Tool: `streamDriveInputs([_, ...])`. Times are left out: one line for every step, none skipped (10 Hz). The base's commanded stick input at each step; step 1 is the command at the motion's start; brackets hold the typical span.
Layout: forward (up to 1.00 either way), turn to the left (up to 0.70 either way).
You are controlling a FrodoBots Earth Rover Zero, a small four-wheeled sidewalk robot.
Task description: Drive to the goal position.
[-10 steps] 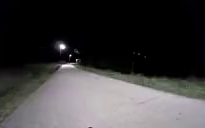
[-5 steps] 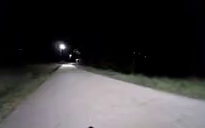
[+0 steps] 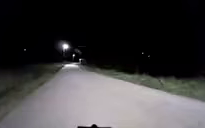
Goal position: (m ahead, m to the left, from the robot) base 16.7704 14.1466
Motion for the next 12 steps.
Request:
streamDriveInputs([0.45,0.27])
streamDriveInputs([0.45,0.27])
streamDriveInputs([0.45,0.27])
streamDriveInputs([0.45,0.27])
streamDriveInputs([0.56,0.21])
streamDriveInputs([0.7,0.14])
streamDriveInputs([0.7,0.14])
streamDriveInputs([0.7,0.14])
streamDriveInputs([0.7,0.14])
streamDriveInputs([0.7,0.14])
streamDriveInputs([0.7,0.14])
streamDriveInputs([0.7,0.14])
